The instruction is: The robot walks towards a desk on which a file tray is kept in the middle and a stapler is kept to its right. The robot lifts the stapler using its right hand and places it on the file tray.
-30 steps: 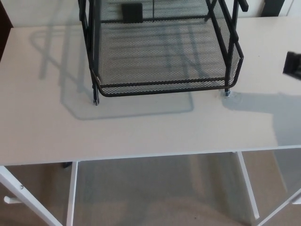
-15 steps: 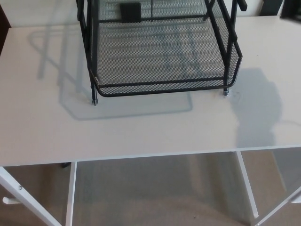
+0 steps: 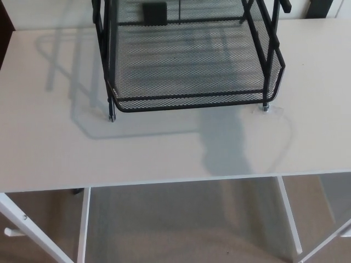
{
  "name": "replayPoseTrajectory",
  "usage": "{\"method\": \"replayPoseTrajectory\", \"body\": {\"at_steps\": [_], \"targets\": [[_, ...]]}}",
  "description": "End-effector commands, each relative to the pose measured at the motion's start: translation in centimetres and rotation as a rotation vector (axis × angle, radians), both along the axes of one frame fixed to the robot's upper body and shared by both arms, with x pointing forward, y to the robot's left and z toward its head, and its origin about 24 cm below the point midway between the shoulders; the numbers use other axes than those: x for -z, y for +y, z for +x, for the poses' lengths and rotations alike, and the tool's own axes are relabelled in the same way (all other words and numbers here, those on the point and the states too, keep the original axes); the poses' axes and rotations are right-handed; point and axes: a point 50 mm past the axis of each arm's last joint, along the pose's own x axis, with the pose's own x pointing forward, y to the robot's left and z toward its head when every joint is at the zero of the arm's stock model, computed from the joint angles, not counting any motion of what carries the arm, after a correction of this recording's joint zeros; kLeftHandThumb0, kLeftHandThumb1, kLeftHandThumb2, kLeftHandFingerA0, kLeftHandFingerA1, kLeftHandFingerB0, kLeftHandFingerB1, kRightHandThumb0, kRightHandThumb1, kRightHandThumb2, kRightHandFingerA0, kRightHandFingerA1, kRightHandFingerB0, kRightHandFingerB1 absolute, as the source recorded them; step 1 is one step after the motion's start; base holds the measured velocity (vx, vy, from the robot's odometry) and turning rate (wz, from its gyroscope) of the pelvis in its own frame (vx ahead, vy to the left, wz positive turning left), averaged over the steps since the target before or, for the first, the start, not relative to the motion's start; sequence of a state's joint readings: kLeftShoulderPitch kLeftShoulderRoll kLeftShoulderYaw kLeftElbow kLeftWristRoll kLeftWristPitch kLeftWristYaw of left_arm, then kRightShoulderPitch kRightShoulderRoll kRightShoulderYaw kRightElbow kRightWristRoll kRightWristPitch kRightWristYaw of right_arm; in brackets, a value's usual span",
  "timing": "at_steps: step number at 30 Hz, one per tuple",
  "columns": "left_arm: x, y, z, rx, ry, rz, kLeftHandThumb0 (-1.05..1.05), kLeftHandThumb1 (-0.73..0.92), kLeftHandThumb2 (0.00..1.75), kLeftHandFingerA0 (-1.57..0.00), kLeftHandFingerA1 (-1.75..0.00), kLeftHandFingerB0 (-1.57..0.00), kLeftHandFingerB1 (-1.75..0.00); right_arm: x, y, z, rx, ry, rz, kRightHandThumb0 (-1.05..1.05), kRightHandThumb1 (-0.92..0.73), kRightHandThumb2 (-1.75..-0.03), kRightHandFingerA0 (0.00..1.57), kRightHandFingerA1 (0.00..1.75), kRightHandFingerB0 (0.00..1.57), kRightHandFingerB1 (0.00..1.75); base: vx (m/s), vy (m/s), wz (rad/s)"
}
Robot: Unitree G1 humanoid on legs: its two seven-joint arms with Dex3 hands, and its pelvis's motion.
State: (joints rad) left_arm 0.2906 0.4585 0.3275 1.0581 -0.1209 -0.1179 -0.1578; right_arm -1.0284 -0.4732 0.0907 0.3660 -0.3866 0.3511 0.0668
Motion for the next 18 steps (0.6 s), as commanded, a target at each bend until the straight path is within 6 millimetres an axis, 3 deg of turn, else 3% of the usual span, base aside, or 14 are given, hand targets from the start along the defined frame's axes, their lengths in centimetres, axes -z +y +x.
{"method": "replayPoseTrajectory", "body": {"at_steps": [1,2,4,5,6,9,10,11,12,13,15,16,17,18], "targets": [[-0.2,0.1,0.2,0.036,-0.015,0.031,-0.58,0.75,0.63,-0.75,-0.56,-0.53,-0.46,-1.2,2.6,0.5,-0.03,0.025,-0.037,-0.17,-0.46,-1.2,0.85,1.64,0.8,1.42,0.0,0.0,0.0],[-0.2,0.1,0.2,0.03,-0.012,0.028,-0.57,0.75,0.62,-0.75,-0.56,-0.53,-0.46,-1.2,3.2,0.6,-0.055,0.048,-0.036,-0.16,-0.49,-1.14,0.79,1.69,0.75,1.44,0.0,0.0,0.0],[-0.3,0.1,0.2,0.037,-0.01,0.031,-0.59,0.74,0.63,-0.73,-0.57,-0.53,-0.46,-1.0,5.6,1.0,-0.094,0.071,-0.111,-0.26,-0.56,-0.96,0.93,1.64,0.81,1.33,0.0,0.0,0.0],[-0.3,0.1,0.2,0.028,-0.013,0.027,-0.57,0.74,0.62,-0.72,-0.57,-0.53,-0.46,-0.9,6.1,1.1,-0.101,0.075,-0.126,-0.22,-0.6,-0.97,0.83,1.62,0.81,1.29,0.0,0.0,0.0],[-0.2,0.1,0.2,0.013,-0.019,0.021,-0.56,0.74,0.62,-0.73,-0.57,-0.53,-0.46,-0.9,7.0,1.2,-0.105,0.086,-0.139,-0.22,-0.61,-0.94,0.85,1.51,0.85,1.0,0.0,0.0,0.0],[0.1,-0.1,0.4,0.019,-0.007,0.023,-0.58,0.73,0.62,-0.75,-0.56,-0.52,-0.44,-1.1,9.2,1.4,-0.121,0.138,-0.187,-0.21,-0.63,-0.91,0.89,1.25,0.82,0.93,0.0,0.0,0.0],[0.1,-0.2,0.6,0.026,-0.015,0.022,-0.58,0.73,0.62,-0.78,-0.58,-0.53,-0.45,-1.2,10.1,1.6,-0.116,0.16,-0.201,-0.26,-0.7,-0.79,0.86,1.37,0.8,0.94,0.0,0.0,0.0],[0.2,-0.3,0.7,0.026,-0.021,0.02,-0.6,0.73,0.62,-0.79,-0.59,-0.53,-0.45,-1.3,10.6,1.8,-0.117,0.183,-0.236,-0.3,-0.77,-0.65,0.82,1.04,0.73,0.61,0.0,0.0,0.0],[0.2,-0.3,0.9,0.033,-0.025,0.017,-0.6,0.73,0.63,-0.77,-0.57,-0.52,-0.45,-0.7,11.3,2.2,-0.158,0.196,-0.245,-0.32,-0.7,-0.71,0.82,1.19,0.79,0.81,0.0,0.0,0.0],[0.3,-0.4,0.9,0.039,-0.023,0.016,-0.58,0.74,0.63,-0.76,-0.57,-0.53,-0.45,-0.3,11.8,2.4,-0.168,0.204,-0.24,-0.3,-0.69,-0.75,0.8,1.36,0.77,0.86,0.0,0.0,0.0],[0.3,-0.5,1.0,0.051,-0.02,0.015,-0.58,0.74,0.63,-0.76,-0.57,-0.54,-0.46,0.4,12.5,2.6,-0.154,0.228,-0.232,-0.3,-0.66,-0.83,0.82,1.39,0.75,0.89,0.0,0.0,0.0],[0.3,-0.6,1.1,0.044,-0.031,0.004,-0.58,0.75,0.63,-0.76,-0.57,-0.54,-0.47,1.0,12.9,2.6,-0.168,0.224,-0.225,-0.31,-0.65,-0.76,0.8,1.25,0.78,0.8,0.0,0.0,0.0],[0.3,-0.7,1.2,0.066,-0.026,0.014,-0.59,0.74,0.63,-0.77,-0.58,-0.56,-0.47,2.5,13.5,2.9,-0.159,0.257,-0.241,-0.36,-0.71,-0.77,0.75,1.61,0.68,1.13,0.0,0.0,0.0],[0.3,-0.8,1.2,0.066,-0.029,0.01,-0.59,0.74,0.63,-0.76,-0.58,-0.55,-0.47,3.2,13.8,3.0,-0.206,0.266,-0.291,-0.45,-0.72,-0.64,0.72,1.68,0.61,1.36,0.0,0.0,0.0]]}}
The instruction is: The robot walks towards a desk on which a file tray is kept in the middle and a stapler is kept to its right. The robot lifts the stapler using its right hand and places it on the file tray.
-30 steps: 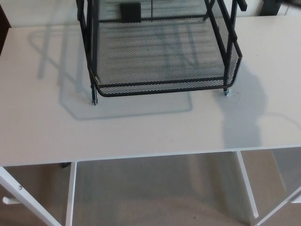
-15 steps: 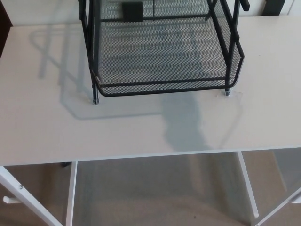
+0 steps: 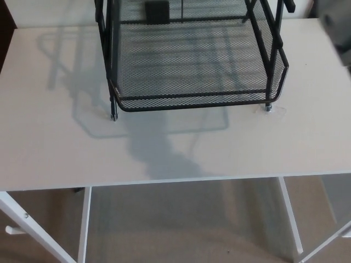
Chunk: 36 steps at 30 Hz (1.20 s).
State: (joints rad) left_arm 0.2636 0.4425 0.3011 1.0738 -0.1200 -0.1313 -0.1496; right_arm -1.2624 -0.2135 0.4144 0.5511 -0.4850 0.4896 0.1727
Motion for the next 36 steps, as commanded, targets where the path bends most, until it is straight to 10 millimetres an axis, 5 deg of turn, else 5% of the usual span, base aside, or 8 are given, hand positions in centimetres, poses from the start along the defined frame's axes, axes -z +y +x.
{"method": "replayPoseTrajectory", "body": {"at_steps": [1,4,9,14,21,32,34,36], "targets": [[-0.3,0.0,0.4,0.047,-0.021,0.021,-0.59,0.75,0.63,-0.74,-0.56,-0.52,-0.46,2.4,1.5,0.4,-0.023,0.083,-0.064,-0.42,-0.72,-0.59,0.72,1.75,0.62,1.42,0.0,0.0,0.0],[-0.2,-0.3,0.8,0.054,-0.023,0.019,-0.6,0.74,0.63,-0.75,-0.57,-0.55,-0.47,3.1,2.1,0.5,0.012,0.164,-0.036,-0.38,-0.78,-0.63,0.64,0.82,0.6,0.57,0.0,0.0,0.0],[0.1,-0.6,0.6,0.041,-0.036,-0.001,-0.6,0.74,0.62,-0.73,-0.57,-0.53,-0.47,5.7,3.2,0.2,0.007,0.223,-0.121,-0.35,-0.82,-0.64,0.61,0.7,0.54,0.47,0.0,0.0,0.0],[-0.1,-0.5,0.9,0.067,-0.026,0.011,-0.57,0.76,0.62,-0.72,-0.55,-0.54,-0.47,9.1,2.6,0.4,0.03,0.302,-0.238,-0.34,-0.63,-0.66,0.69,1.4,0.59,1.01,0.0,0.0,0.0],[0.1,-0.6,0.9,0.033,-0.045,-0.006,-0.58,0.73,0.62,-0.77,-0.59,-0.54,-0.47,10.5,2.4,0.2,0.011,0.345,-0.216,-0.34,-0.66,-0.6,0.63,1.01,0.62,0.61,0.0,0.0,0.0],[0.1,-0.5,0.0,0.039,-0.028,-0.011,-0.59,0.74,0.63,-0.72,-0.58,-0.5,-0.45,10.3,2.3,-0.4,-0.022,0.202,-0.121,-0.33,-0.69,-0.62,0.66,1.34,0.37,0.41,0.0,0.0,0.0],[0.3,-0.6,0.1,0.023,-0.029,-0.01,-0.59,0.72,0.61,-0.76,-0.58,-0.5,-0.44,7.9,1.6,-0.3,0.005,0.147,-0.341,-0.79,-0.49,-0.84,0.0,0.14,0.0,0.15,0.0,0.0,0.0],[0.3,-0.7,0.0,0.032,-0.023,-0.006,-0.6,0.72,0.62,-0.76,-0.58,-0.52,-0.46,7.2,1.5,-0.2,0.008,0.148,-0.397,-0.94,-0.56,-0.85,0.0,0.03,0.0,0.01,0.0,0.0,0.0]]}}
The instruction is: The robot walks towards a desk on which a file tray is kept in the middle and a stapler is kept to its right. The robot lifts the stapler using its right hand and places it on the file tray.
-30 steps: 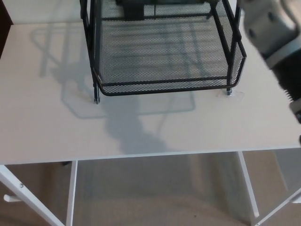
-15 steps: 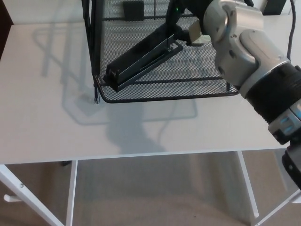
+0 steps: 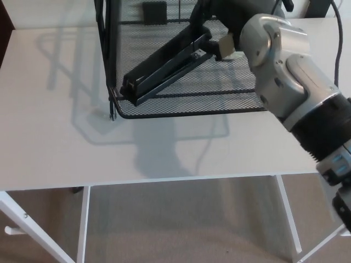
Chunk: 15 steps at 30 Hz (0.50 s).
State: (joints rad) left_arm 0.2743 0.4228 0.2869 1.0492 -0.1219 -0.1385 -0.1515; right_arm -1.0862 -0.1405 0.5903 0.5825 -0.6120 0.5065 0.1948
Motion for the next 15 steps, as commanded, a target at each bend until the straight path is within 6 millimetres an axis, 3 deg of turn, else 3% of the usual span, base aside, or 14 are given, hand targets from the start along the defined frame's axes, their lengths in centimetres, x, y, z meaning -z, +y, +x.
{"method": "replayPoseTrajectory", "body": {"at_steps": [1,2,4,5,9,10,11,12,13,14,15], "targets": [[0.0,0.0,-0.2,-0.005,-0.018,0.002,-0.59,0.73,0.62,-0.74,-0.58,-0.52,-0.46,-3.0,-0.8,0.2,-0.004,-0.035,-0.167,-0.86,-0.54,-0.81,0.0,0.0,0.0,0.02,0.0,0.0,0.0],[0.0,0.0,-0.2,0.001,-0.02,-0.003,-0.58,0.73,0.62,-0.71,-0.56,-0.51,-0.46,-4.0,-1.0,0.1,-0.019,-0.077,-0.151,-0.97,-0.55,-0.86,0.0,0.15,0.0,0.0,0.0,0.0,0.0],[-0.1,0.0,-0.2,0.013,-0.013,0.001,-0.59,0.74,0.63,-0.71,-0.55,-0.51,-0.45,-4.9,-1.3,0.0,-0.031,-0.099,-0.145,-1.01,-0.57,-0.87,0.0,0.15,0.0,0.0,0.0,0.0,0.0],[-0.1,0.0,-0.1,0.013,-0.009,0.004,-0.59,0.73,0.62,-0.74,-0.58,-0.51,-0.46,-6.8,-1.8,-0.2,-0.045,-0.147,-0.173,-1.0,-0.56,-0.91,0.0,0.17,0.0,0.0,0.0,0.0,0.0],[-0.1,0.1,-0.6,0.0,-0.001,0.006,-0.58,0.72,0.62,-0.77,-0.58,-0.52,-0.45,-9.9,-2.8,-1.3,-0.063,-0.156,-0.168,-0.96,-0.55,-0.89,0.0,0.14,0.0,0.0,0.0,0.0,0.0],[-0.1,0.1,-0.6,-0.002,-0.001,0.005,-0.59,0.72,0.62,-0.77,-0.58,-0.51,-0.46,-10.2,-2.9,-1.6,-0.065,-0.154,-0.172,-1.03,-0.57,-0.95,0.0,0.22,0.0,0.03,0.0,0.0,0.0],[-0.1,0.1,-0.6,-0.003,-0.004,0.002,-0.58,0.73,0.62,-0.76,-0.58,-0.51,-0.45,-10.9,-3.4,-2.0,-0.072,-0.161,-0.171,-0.94,-0.54,-0.89,0.0,0.11,0.0,0.0,0.0,0.0,0.0],[-0.1,0.1,-0.7,0.003,0.0,0.004,-0.59,0.73,0.62,-0.74,-0.56,-0.5,-0.45,-11.9,-4.3,-2.8,-0.09,-0.177,-0.169,-0.96,-0.55,-0.9,0.0,0.1,0.0,0.0,0.0,0.0,0.0],[-0.1,0.1,-0.8,0.005,-0.001,0.005,-0.58,0.73,0.61,-0.73,-0.56,-0.51,-0.44,-13.1,-5.6,-4.0,-0.095,-0.182,-0.173,-0.88,-0.5,-0.8,0.0,0.0,0.04,0.06,0.0,0.0,0.0],[-0.2,0.2,-1.0,0.002,-0.001,0.005,-0.58,0.74,0.62,-0.73,-0.56,-0.51,-0.45,-14.1,-6.8,-5.1,-0.11,-0.189,-0.17,-0.82,-0.45,-0.78,0.0,0.01,0.0,0.13,0.0,0.0,0.0],[-0.2,0.2,-1.0,-0.008,0.002,0.007,-0.57,0.73,0.61,-0.73,-0.56,-0.53,-0.45,-14.8,-7.9,-6.1,-0.122,-0.204,-0.176,-0.92,-0.54,-0.94,0.0,0.15,0.0,0.08,0.0,0.0,0.0]]}}
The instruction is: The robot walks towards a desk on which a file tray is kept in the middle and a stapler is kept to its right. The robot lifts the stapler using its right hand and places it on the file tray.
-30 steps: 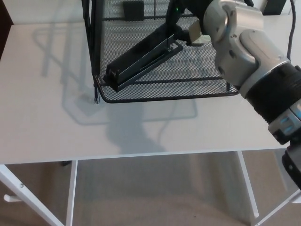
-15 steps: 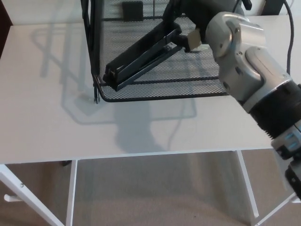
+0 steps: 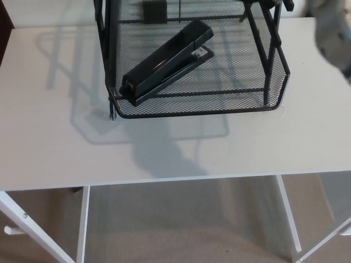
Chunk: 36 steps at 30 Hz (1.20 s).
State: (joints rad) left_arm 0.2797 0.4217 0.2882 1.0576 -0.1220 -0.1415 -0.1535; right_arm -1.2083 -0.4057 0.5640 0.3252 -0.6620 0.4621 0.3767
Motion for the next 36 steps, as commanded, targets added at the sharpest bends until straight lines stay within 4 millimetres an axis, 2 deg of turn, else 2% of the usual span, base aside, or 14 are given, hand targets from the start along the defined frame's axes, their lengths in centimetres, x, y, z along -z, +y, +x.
{"method": "replayPoseTrajectory", "body": {"at_steps": [1,5,6,8,9,12,18,20,24,26,28,30,31,36], "targets": [[-0.3,0.3,-0.6,0.001,-0.005,0.009,-0.58,0.74,0.62,-0.7,-0.55,-0.51,-0.45,-5.3,-5.2,-5.1,-0.08,0.006,-0.057,-0.95,-0.56,-0.93,0.0,0.11,0.0,0.06,0.0,0.0,0.0],[-0.4,0.5,-0.7,0.005,-0.002,0.011,-0.57,0.75,0.62,-0.7,-0.55,-0.5,-0.45,-7.2,-8.6,-7.9,-0.063,-0.02,0.004,-0.88,-0.52,-0.89,0.0,0.14,0.04,0.13,0.0,0.0,0.0],[-0.4,0.6,-0.6,0.003,0.004,0.017,-0.55,0.59,1.0,-0.72,-0.71,-0.4,-0.56,-9.0,-11.9,-10.6,-0.012,-0.036,0.064,-0.86,-0.52,-0.87,0.0,0.18,0.1,0.06,0.0,0.0,0.0],[-0.4,0.6,-0.6,0.016,0.013,0.025,-0.58,0.75,0.63,-0.71,-0.55,-0.49,-0.43,-10.9,-16.3,-15.0,0.061,-0.098,0.127,-0.81,-0.52,-0.86,0.0,0.22,0.11,0.1,0.0,0.0,0.0],[-0.5,0.8,-0.4,0.004,0.008,0.028,-0.54,0.59,1.01,-0.68,-0.7,-0.37,-0.55,-10.9,-18.4,-16.6,0.101,-0.138,0.23,-0.83,-0.51,-0.84,0.0,0.16,0.05,0.19,0.0,0.0,0.0],[-0.5,0.9,-0.1,-0.02,-0.005,0.023,-0.57,0.74,0.62,-0.73,-0.56,-0.51,-0.45,-10.4,-21.6,-19.6,0.171,-0.194,0.253,-0.69,-0.68,-0.61,0.0,0.24,0.09,0.29,0.0,0.0,0.0],[-0.9,1.2,1.0,-0.026,-0.038,0.037,-0.58,0.74,0.63,-0.74,-0.57,-0.51,-0.45,-4.3,-30.9,-24.8,0.581,-0.193,0.42,-0.73,-0.54,-0.94,0.01,0.31,0.01,0.26,0.0,0.0,0.0],[-1.2,1.4,1.1,-0.023,-0.047,0.044,-0.56,0.76,0.63,-0.72,-0.56,-0.51,-0.45,0.7,-34.1,-26.1,0.701,-0.177,0.563,-0.59,-0.63,-0.61,0.01,0.39,0.11,0.28,0.0,0.0,0.0],[-1.3,1.4,1.2,-0.026,-0.07,0.03,-0.57,0.76,0.63,-0.7,-0.56,-0.5,-0.45,8.9,-38.3,-28.4,0.978,-0.152,0.69,-0.6,-0.64,-0.61,0.0,0.4,0.13,0.3,0.0,0.0,0.0],[-1.1,1.3,0.8,-0.035,-0.061,0.023,-0.58,0.76,0.62,-0.66,-0.55,-0.49,-0.45,10.2,-38.8,-28.7,1.009,-0.175,0.707,-0.53,-0.66,-0.61,0.01,0.4,0.15,0.32,0.0,0.0,0.0],[-1.2,1.5,0.4,-0.055,-0.049,0.024,-0.57,0.75,0.62,-0.67,-0.55,-0.5,-0.45,13.7,-39.8,-29.5,1.107,-0.241,0.79,-0.33,-0.54,-1.04,0.07,0.57,0.0,0.49,0.0,0.0,0.0],[-1.1,1.5,0.5,-0.076,-0.052,0.031,-0.53,0.59,1.0,-0.69,-0.71,-0.41,-0.58,17.9,-40.5,-30.0,1.223,-0.318,0.891,-0.47,-0.7,-0.62,0.17,0.61,0.19,0.33,0.0,0.0,0.0],[-1.0,1.5,0.5,-0.073,-0.05,0.03,-0.57,0.74,0.62,-0.68,-0.55,-0.5,-0.44,18.5,-40.5,-30.0,1.238,-0.3,0.937,-0.47,-0.72,-0.6,0.35,1.11,0.15,0.35,0.0,0.0,0.0],[-1.1,1.5,0.7,-0.04,-0.037,0.042,-0.58,0.74,0.62,-0.7,-0.55,-0.5,-0.43,20.8,-40.4,-30.1,1.311,-0.262,1.252,-0.5,-0.65,-0.83,0.01,0.55,0.05,0.39,0.0,0.0,0.0]]}}
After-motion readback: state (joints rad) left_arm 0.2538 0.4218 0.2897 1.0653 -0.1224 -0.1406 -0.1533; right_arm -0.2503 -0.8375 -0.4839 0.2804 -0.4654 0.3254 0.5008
